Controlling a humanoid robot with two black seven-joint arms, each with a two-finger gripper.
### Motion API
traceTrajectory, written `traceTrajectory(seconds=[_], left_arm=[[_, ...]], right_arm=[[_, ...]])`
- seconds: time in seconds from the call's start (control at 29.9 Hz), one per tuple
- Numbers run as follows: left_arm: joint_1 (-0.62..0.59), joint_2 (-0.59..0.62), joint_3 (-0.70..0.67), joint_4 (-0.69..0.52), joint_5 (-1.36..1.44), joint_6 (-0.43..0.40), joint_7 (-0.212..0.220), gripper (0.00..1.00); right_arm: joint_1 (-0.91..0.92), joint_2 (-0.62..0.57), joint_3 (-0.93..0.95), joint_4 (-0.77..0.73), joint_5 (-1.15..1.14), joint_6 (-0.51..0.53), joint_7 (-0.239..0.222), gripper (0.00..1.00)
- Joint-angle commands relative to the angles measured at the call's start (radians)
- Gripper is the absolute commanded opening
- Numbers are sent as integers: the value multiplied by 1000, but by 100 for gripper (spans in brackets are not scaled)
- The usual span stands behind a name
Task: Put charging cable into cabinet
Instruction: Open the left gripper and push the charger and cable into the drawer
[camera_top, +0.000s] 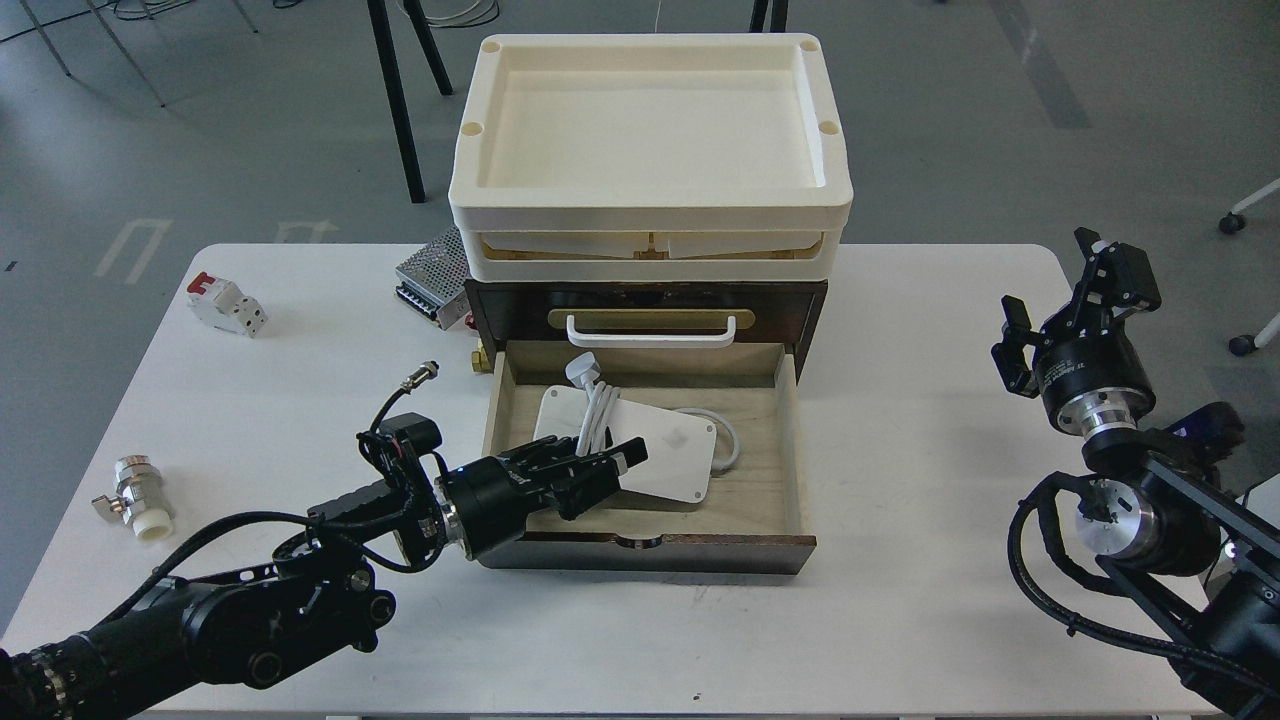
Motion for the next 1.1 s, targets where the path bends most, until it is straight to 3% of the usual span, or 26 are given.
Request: traceTrajectory(seconds=[0.0, 0.37, 0.63, 1.07], left_arm=[[-2, 0, 1, -1, 63, 19, 0, 66], [-10, 7, -1, 11, 145, 33, 0, 66], [-31, 4, -1, 85, 182, 31, 0, 66], [-51, 14, 4, 115, 182, 22, 0, 76]], right_arm=[[0, 0, 0, 0, 0, 0, 0, 99], [2, 0, 1, 0, 0, 0, 0, 99], [2, 0, 1, 0, 0, 0, 0, 99], [2, 0, 0, 2, 0, 0, 0, 99]])
